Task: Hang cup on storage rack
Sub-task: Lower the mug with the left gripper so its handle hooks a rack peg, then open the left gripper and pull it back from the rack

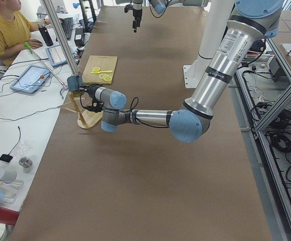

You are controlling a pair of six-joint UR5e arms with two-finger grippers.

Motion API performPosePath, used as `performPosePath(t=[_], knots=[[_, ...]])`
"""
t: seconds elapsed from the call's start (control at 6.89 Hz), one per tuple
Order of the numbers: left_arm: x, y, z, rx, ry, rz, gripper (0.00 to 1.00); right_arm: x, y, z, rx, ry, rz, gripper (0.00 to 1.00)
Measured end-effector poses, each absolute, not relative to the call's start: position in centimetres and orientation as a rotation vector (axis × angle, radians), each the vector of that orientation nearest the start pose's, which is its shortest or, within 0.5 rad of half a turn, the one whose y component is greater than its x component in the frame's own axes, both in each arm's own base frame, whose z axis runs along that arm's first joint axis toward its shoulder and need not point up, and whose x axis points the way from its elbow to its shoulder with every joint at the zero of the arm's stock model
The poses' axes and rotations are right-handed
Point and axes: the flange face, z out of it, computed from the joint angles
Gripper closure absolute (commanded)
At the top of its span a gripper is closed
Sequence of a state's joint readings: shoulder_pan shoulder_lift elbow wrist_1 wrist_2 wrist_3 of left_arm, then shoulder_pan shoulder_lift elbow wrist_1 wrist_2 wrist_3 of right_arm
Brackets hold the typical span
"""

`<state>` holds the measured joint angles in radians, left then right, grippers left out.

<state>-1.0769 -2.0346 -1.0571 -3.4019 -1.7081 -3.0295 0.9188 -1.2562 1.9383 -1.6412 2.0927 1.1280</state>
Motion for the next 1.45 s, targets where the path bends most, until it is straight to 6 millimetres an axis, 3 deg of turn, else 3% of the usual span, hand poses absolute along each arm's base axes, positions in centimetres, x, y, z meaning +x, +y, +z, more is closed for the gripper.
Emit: performPosePath(t=[0.73,0.87,1.16,1.45], knots=[[20.5,-63.4,45.6,-0.519,2.057,-1.604,1.00,-27.7,-50.0,33.4,-0.019,-0.783,0.297,0.00],[20.5,-63.4,45.9,-0.519,2.055,-1.605,0.80,-27.7,-50.0,33.4,-0.019,-0.783,0.298,0.00],[20.5,-63.2,46.1,-0.517,2.061,-1.597,0.03,-27.7,-50.0,33.4,-0.020,-0.783,0.302,0.00],[20.4,-63.1,45.9,-0.515,2.070,-1.586,0.02,-27.7,-50.0,33.4,-0.024,-0.783,0.308,0.00]])
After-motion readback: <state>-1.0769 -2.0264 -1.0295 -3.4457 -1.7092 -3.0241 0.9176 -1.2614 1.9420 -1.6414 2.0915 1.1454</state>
